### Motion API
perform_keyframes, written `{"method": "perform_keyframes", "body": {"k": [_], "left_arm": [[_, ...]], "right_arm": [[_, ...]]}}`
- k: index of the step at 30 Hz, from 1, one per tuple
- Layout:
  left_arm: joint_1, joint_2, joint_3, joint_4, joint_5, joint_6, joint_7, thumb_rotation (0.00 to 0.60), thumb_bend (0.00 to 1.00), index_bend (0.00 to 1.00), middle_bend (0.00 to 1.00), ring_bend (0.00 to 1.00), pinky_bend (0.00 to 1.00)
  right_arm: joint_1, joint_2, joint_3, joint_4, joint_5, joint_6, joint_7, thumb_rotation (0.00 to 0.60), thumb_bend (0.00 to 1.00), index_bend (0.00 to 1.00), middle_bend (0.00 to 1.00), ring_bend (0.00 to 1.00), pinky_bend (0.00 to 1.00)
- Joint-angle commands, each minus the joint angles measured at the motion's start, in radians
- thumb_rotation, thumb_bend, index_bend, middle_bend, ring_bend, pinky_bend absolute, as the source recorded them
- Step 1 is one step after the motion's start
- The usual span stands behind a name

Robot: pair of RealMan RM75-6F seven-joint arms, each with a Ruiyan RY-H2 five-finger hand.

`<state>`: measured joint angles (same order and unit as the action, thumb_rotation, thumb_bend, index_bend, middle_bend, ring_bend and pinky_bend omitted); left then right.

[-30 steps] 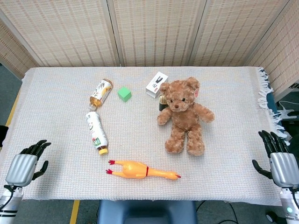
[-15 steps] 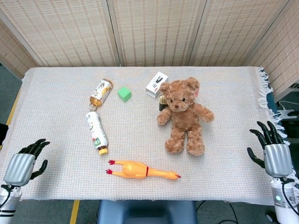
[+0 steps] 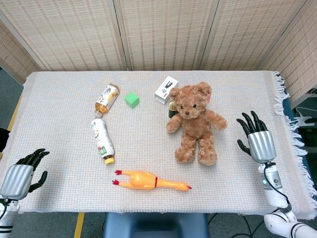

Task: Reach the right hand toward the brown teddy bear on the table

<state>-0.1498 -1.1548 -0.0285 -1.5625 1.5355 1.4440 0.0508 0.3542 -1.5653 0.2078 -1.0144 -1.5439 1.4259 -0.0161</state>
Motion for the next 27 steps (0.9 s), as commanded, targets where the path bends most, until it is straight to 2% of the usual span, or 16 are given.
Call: {"method": "perform_keyframes", "body": {"k": [1,8,19,27], "left_arm": [[-0.001,0.002,0.002,-0.001,-0.002,-0.004,0.005,0.600,0.43,0.20,0.15,0.24,0.38],[-0.001,0.005,0.004,-0.005,0.001,-0.002,0.001,0.600,0.43,0.20,0.15,0.24,0.38],[-0.006,0.007,0.012,-0.013,0.001,-0.019,0.005,0.600,0.43,0.21,0.15,0.24,0.38],[-0.008,0.009,0.016,-0.016,0.010,-0.019,0.005,0.600,0.43,0.21,0.15,0.24,0.38]], "right_arm": [[0.025,-0.025,0.003,0.019,0.010,-0.023,-0.022,0.600,0.12,0.21,0.12,0.01,0.27],[0.080,-0.106,0.018,0.111,0.032,-0.046,-0.061,0.600,0.12,0.25,0.12,0.02,0.27],[0.151,-0.225,0.020,0.297,0.057,-0.085,-0.037,0.600,0.12,0.27,0.12,0.02,0.27],[0.186,-0.299,0.016,0.419,0.060,-0.069,0.006,0.600,0.12,0.32,0.13,0.02,0.33]]}}
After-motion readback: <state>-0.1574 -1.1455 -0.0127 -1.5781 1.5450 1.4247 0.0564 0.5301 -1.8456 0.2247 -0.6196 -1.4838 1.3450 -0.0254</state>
